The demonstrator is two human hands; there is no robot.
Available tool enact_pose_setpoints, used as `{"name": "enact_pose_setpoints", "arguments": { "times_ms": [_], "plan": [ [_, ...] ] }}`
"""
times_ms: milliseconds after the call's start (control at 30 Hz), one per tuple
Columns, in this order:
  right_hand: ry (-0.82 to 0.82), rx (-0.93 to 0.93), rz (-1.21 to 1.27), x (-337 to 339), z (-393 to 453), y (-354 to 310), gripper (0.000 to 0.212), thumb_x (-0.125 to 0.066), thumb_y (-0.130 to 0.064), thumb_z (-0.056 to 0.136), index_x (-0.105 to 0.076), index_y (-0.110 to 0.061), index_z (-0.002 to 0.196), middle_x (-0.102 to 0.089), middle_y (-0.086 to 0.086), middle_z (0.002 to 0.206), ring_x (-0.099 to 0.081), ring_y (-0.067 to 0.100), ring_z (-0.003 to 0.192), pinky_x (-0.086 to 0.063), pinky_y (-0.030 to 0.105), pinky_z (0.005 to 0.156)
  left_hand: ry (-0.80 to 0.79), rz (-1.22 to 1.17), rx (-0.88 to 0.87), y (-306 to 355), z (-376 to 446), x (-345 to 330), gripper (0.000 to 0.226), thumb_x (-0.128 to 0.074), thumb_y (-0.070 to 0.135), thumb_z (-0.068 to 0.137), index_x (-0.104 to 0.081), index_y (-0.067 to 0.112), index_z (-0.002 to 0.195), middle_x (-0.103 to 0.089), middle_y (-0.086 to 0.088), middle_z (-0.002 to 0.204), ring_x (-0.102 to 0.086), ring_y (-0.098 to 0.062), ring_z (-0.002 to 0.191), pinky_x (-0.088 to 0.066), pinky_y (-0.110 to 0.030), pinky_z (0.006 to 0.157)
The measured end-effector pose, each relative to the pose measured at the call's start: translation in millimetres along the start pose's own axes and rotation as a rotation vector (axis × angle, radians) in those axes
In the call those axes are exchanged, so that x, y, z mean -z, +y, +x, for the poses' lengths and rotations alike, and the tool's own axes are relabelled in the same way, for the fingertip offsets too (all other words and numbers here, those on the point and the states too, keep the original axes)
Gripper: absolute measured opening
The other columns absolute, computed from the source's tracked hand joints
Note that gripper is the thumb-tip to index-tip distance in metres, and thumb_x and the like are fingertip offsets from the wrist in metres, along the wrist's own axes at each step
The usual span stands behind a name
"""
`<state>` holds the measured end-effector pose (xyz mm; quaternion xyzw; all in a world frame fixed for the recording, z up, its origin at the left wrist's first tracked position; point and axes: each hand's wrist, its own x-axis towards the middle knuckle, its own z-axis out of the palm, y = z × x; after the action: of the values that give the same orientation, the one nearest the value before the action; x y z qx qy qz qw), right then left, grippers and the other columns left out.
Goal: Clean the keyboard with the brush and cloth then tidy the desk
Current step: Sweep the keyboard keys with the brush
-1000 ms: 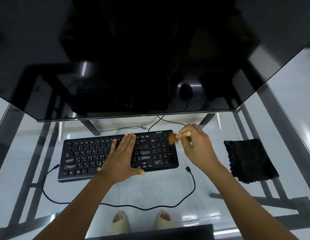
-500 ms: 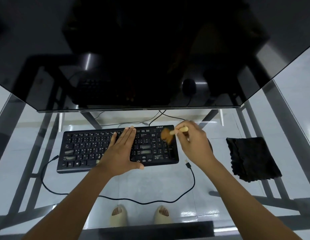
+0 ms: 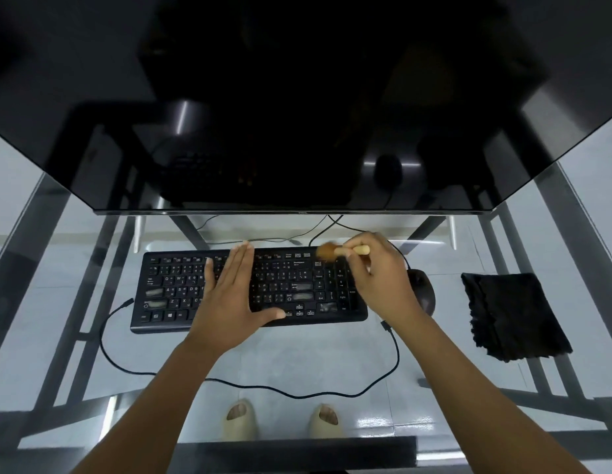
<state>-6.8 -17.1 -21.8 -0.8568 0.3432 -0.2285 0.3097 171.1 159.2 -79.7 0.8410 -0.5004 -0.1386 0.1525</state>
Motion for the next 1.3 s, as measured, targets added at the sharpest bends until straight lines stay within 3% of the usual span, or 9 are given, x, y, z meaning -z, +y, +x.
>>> {"name": "enact_pose_setpoints", "arguments": {
  "times_ms": [200,300,467,600,733,867,1033,1133,1300],
  "plan": [
    [-0.088,-0.077,0.085,-14,2,-14,0.007,-0.055,-0.008,0.094,-0.061,-0.01,0.092,-0.069,-0.008,0.072,-0.066,0.011,0.068,-0.053,0.018,0.067,0.15,-0.087,0.153,-32,-22,9,0.12,-0.056,0.081,0.067,-0.007,0.013,0.153,-0.006,0.003,0.162,0.01,-0.004,0.147,0.013,-0.042,0.118],
    [0.039,-0.106,0.053,-17,6,-24,0.009,-0.058,-0.008,0.092,-0.061,-0.016,0.092,-0.064,-0.005,0.086,-0.059,0.004,0.071,-0.043,0.009,0.065,0.204,-0.111,0.236,-51,-34,13,0.116,-0.06,0.071,0.067,-0.01,0.012,0.153,-0.01,-0.001,0.162,0.006,-0.006,0.148,0.012,-0.043,0.119],
    [-0.14,-0.055,0.114,-38,-2,-41,0.009,-0.056,-0.01,0.094,-0.062,-0.016,0.091,-0.071,0.001,0.082,-0.07,0.012,0.074,-0.057,0.029,0.075,0.225,-0.111,0.296,-88,-55,19,0.115,-0.063,0.067,0.067,-0.008,0.014,0.153,-0.013,-0.002,0.161,0.0,-0.01,0.149,0.008,-0.047,0.119],
    [0.032,-0.022,0.029,-44,2,-49,0.012,-0.058,-0.005,0.092,-0.063,-0.015,0.095,-0.063,-0.007,0.096,-0.062,0.009,0.082,-0.049,0.017,0.072,0.2,-0.133,0.307,-106,-64,23,0.118,-0.066,0.069,0.067,-0.007,0.016,0.153,-0.013,-0.003,0.161,0.0,-0.012,0.149,0.009,-0.048,0.119],
    [-0.216,0.062,-0.044,-58,-4,-58,0.013,-0.054,-0.01,0.094,-0.061,-0.019,0.088,-0.071,-0.007,0.078,-0.069,0.01,0.074,-0.058,0.03,0.075,0.13,-0.153,0.26,-123,-73,20,0.123,-0.052,0.085,0.062,-0.003,0.02,0.154,-0.009,0.001,0.162,0.003,-0.009,0.149,0.018,-0.038,0.116],
    [0.02,-0.033,-0.024,-58,3,-67,0.01,-0.058,-0.006,0.091,-0.063,-0.014,0.092,-0.061,-0.007,0.091,-0.057,-0.001,0.074,-0.041,0.006,0.065,0.101,-0.166,0.236,-131,-77,13,0.125,-0.049,0.089,0.06,0.001,0.023,0.154,-0.005,0.007,0.161,-0.004,-0.013,0.149,0.01,-0.043,0.119],
    [-0.191,0.018,-0.005,-71,-7,-77,0.009,-0.058,-0.013,0.093,-0.062,-0.02,0.089,-0.07,-0.005,0.081,-0.067,0.01,0.073,-0.055,0.024,0.066,0.158,-0.164,0.239,-136,-80,12,0.121,-0.049,0.088,0.062,-0.004,0.023,0.154,-0.012,0.005,0.161,0.008,0.003,0.144,-0.002,-0.043,0.121],
    [-0.003,-0.048,-0.005,-73,-2,-82,0.007,-0.059,-0.011,0.092,-0.064,-0.016,0.092,-0.064,-0.004,0.088,-0.06,0.002,0.074,-0.047,0.013,0.065,0.163,-0.192,0.238,-136,-81,11,0.117,-0.049,0.086,0.065,-0.005,0.024,0.154,-0.017,0.002,0.161,0.0,-0.004,0.146,-0.005,-0.044,0.121],
    [-0.116,-0.095,0.064,-91,-5,-93,0.007,-0.057,-0.013,0.094,-0.062,-0.016,0.09,-0.07,0.0,0.08,-0.067,0.01,0.07,-0.052,0.018,0.067,0.153,-0.199,0.217,-141,-81,10,0.111,-0.05,0.082,0.07,-0.003,0.026,0.154,-0.019,0.003,0.16,-0.023,-0.019,0.146,-0.006,-0.046,0.121]
  ]
}}
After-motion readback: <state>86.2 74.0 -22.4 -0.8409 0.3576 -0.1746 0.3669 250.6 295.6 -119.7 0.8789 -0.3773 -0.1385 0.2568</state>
